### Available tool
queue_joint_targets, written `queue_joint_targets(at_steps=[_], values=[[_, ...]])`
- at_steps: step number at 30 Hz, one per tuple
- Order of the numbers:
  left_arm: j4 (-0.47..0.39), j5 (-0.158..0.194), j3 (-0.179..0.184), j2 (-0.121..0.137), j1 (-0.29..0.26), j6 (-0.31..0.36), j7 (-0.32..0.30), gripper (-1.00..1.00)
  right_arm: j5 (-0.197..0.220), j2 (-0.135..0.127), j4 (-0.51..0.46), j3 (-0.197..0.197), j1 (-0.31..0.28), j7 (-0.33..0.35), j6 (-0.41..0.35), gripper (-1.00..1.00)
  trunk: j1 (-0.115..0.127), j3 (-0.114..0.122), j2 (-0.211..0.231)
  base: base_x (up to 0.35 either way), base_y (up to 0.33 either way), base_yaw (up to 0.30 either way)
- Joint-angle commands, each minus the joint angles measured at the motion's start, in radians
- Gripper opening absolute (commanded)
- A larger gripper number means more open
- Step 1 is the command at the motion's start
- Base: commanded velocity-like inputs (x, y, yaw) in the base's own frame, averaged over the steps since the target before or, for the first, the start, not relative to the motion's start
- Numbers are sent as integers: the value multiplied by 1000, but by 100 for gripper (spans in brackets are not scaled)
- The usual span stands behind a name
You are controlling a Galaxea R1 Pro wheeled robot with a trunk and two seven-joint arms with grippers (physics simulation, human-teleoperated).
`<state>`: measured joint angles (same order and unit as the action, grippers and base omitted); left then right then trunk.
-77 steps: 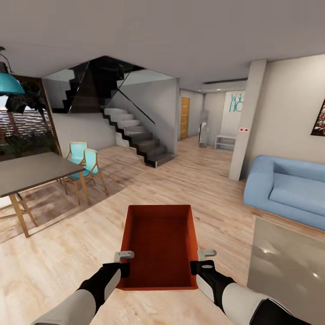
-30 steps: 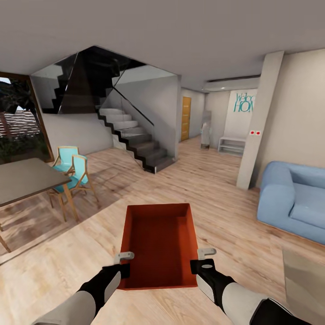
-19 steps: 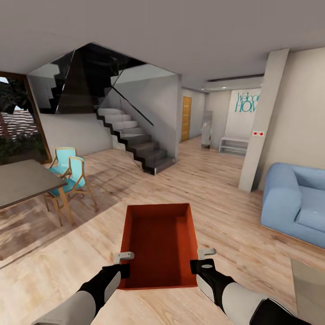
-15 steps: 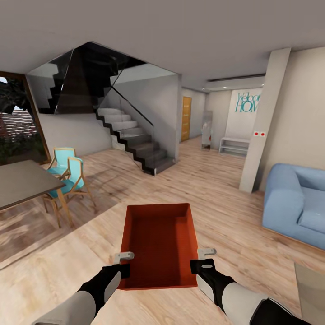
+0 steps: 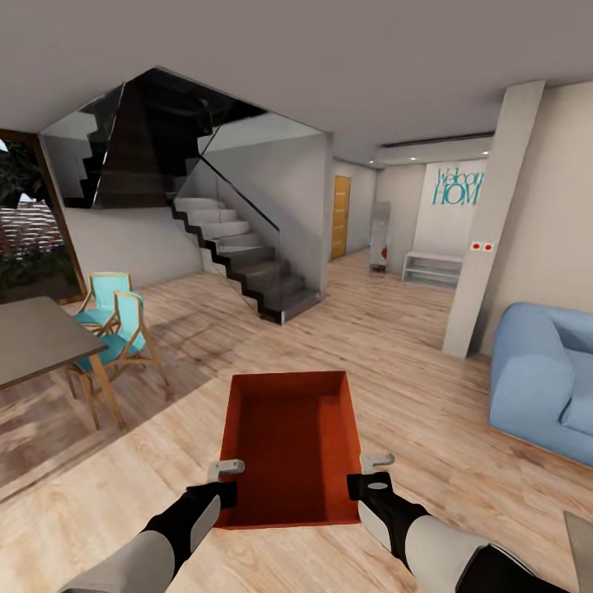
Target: Move the two storage containers from the living room to the garage. In the garage, place one container on the floor and stack the other container on top of it (either order is fine).
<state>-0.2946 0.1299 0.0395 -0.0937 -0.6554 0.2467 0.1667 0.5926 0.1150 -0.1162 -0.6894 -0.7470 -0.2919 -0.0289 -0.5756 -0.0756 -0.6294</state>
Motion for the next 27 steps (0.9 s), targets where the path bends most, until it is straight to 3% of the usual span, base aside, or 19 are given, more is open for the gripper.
queue_joint_targets(at_steps=[1,17,27], values=[[-20,-17,-26,0,-1,-10,10,-100,27,0,0,-2,0,0,-3,-100,-1,-2,-2,323,0,0],[-20,-17,-26,0,-1,-10,10,-100,27,0,0,-2,0,0,-2,-100,-1,-2,-2,323,0,-6],[-20,-17,-26,-1,-1,-10,10,-100,27,0,0,-2,0,0,-3,-100,-1,-2,-2,323,0,-246]])
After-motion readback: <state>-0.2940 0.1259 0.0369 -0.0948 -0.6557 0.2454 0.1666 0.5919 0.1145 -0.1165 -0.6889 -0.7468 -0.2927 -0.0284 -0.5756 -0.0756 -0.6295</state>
